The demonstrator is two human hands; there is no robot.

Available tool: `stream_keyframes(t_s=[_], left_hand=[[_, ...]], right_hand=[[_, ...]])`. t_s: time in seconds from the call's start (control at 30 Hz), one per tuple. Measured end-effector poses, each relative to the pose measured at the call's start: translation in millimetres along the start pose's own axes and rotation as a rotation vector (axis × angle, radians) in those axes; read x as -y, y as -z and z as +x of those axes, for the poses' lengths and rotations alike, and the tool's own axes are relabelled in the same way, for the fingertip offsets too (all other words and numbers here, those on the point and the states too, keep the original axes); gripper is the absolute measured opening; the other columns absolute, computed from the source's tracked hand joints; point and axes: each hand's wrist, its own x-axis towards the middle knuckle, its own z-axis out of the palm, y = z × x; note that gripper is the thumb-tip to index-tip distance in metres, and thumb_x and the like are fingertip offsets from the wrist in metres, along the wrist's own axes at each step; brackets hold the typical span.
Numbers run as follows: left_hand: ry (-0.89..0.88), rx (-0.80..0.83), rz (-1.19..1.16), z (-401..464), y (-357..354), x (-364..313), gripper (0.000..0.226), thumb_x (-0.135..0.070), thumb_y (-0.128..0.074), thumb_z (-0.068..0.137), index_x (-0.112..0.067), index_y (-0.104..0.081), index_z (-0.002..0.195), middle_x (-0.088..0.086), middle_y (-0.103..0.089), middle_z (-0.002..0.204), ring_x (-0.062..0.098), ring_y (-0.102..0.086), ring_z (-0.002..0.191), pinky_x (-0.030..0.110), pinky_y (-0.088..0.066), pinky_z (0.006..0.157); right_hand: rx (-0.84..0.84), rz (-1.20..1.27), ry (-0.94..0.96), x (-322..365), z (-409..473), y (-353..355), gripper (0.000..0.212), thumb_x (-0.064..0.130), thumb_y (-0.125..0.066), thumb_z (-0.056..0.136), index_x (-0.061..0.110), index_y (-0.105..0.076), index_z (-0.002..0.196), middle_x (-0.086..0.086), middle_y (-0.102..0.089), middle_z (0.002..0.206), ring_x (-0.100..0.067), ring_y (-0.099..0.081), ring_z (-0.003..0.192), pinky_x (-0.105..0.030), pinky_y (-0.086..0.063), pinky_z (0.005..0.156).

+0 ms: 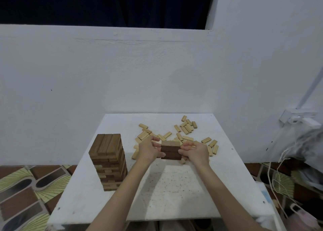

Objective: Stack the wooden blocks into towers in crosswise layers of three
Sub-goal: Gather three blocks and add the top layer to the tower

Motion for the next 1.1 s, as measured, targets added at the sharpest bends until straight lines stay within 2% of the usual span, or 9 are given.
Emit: stream_keyframes(t_s=[0.1,0.23,0.33,0.5,0.6,0.67,0.73,0.9,1.1], left_hand=[[-0.036,-0.015,0.007,-3,12,-17,0.051,0.010,-0.079,0.062,-0.008,-0.058,0.105,0.007,-0.063,0.091,0.021,-0.062,0.086,0.027,-0.052,0.064],[-0.085,-0.050,0.016,-10,32,-40,0.049,0.009,-0.079,0.062,-0.010,-0.058,0.103,0.006,-0.065,0.091,0.022,-0.064,0.084,0.025,-0.053,0.064],[-0.105,-0.069,0.020,-16,48,-56,0.050,0.010,-0.078,0.062,-0.010,-0.057,0.103,0.006,-0.066,0.092,0.019,-0.064,0.081,0.022,-0.052,0.062],[-0.135,-0.121,-0.023,-29,84,-70,0.051,0.011,-0.078,0.062,-0.007,-0.057,0.104,0.011,-0.068,0.096,0.024,-0.067,0.085,0.035,-0.057,0.075],[-0.132,-0.157,-0.050,-40,106,-75,0.052,0.015,-0.077,0.062,-0.003,-0.057,0.107,0.016,-0.066,0.099,0.025,-0.066,0.081,0.025,-0.057,0.060],[-0.122,-0.171,-0.039,-48,120,-77,0.051,0.015,-0.076,0.064,-0.003,-0.057,0.107,0.014,-0.065,0.098,0.017,-0.062,0.072,0.013,-0.049,0.044],[-0.096,-0.182,-0.032,-53,135,-77,0.050,0.016,-0.076,0.064,-0.003,-0.057,0.106,0.013,-0.065,0.095,0.013,-0.060,0.068,0.010,-0.045,0.039],[-0.035,-0.234,0.043,-63,166,-66,0.051,0.007,-0.082,0.061,-0.008,-0.059,0.104,0.009,-0.068,0.091,0.023,-0.066,0.082,0.027,-0.056,0.062],[0.021,-0.225,0.014,-74,185,-53,0.053,0.012,-0.080,0.061,-0.004,-0.058,0.106,0.014,-0.066,0.094,0.029,-0.066,0.084,0.028,-0.055,0.059]], right_hand=[[0.023,0.028,0.037,18,-4,0,0.026,-0.009,-0.079,0.067,0.009,-0.066,0.079,-0.008,-0.072,0.081,-0.021,-0.070,0.080,-0.033,-0.060,0.072],[0.055,0.089,0.075,47,-14,-2,0.024,-0.011,-0.077,0.069,0.004,-0.067,0.084,-0.009,-0.071,0.080,-0.014,-0.068,0.070,-0.015,-0.053,0.052],[0.070,0.111,0.102,67,-19,-9,0.025,-0.011,-0.078,0.068,0.004,-0.067,0.084,-0.010,-0.071,0.082,-0.015,-0.069,0.072,-0.019,-0.057,0.058],[0.121,0.116,0.135,96,-31,-30,0.025,-0.012,-0.077,0.067,0.004,-0.067,0.084,-0.012,-0.072,0.084,-0.019,-0.069,0.071,-0.023,-0.059,0.063],[0.160,0.117,0.144,110,-40,-48,0.025,-0.013,-0.078,0.066,0.005,-0.067,0.082,-0.014,-0.072,0.084,-0.020,-0.070,0.071,-0.026,-0.060,0.064],[0.183,0.107,0.143,117,-48,-60,0.025,-0.013,-0.077,0.067,0.005,-0.067,0.080,-0.014,-0.071,0.083,-0.020,-0.069,0.071,-0.027,-0.060,0.064],[0.212,0.108,0.143,121,-56,-70,0.024,-0.013,-0.077,0.067,0.004,-0.066,0.080,-0.014,-0.070,0.084,-0.021,-0.069,0.072,-0.026,-0.060,0.063],[0.271,0.098,0.119,124,-78,-95,0.025,-0.013,-0.077,0.068,0.003,-0.067,0.085,-0.014,-0.070,0.084,-0.017,-0.067,0.066,-0.020,-0.057,0.056],[0.292,0.054,0.086,116,-94,-117,0.025,-0.011,-0.076,0.069,0.002,-0.067,0.089,-0.017,-0.070,0.092,-0.019,-0.067,0.069,-0.021,-0.058,0.056]])
